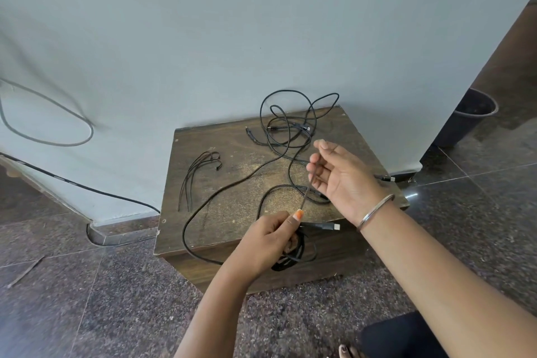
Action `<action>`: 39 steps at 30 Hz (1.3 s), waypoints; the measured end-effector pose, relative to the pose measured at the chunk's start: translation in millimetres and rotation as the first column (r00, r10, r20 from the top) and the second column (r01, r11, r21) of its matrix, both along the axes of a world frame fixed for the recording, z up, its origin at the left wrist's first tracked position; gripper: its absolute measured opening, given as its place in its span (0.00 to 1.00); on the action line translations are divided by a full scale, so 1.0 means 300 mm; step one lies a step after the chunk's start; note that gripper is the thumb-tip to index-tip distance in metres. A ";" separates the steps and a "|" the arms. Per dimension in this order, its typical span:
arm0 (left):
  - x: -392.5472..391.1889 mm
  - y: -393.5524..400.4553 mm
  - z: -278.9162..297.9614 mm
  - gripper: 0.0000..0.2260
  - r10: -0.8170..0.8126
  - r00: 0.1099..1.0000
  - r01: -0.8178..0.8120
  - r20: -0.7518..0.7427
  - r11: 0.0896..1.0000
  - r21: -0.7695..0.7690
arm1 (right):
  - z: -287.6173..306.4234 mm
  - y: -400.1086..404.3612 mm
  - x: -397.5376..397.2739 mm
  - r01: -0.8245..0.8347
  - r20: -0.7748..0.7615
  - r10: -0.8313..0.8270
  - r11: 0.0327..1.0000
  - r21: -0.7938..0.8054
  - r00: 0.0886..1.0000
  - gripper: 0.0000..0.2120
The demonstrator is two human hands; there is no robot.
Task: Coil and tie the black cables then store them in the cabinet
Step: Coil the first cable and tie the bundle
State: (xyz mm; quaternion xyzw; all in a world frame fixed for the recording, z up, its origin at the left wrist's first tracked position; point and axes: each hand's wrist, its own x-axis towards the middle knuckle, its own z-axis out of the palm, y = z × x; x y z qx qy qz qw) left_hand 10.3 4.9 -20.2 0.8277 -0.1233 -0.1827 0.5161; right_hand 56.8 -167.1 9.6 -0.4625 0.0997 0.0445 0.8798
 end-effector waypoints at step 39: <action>0.035 0.061 -0.001 0.15 0.173 0.975 -0.215 -0.141 0.899 -0.382 | -0.056 0.130 -0.063 -0.028 0.082 0.107 0.762 -0.647 0.991 0.04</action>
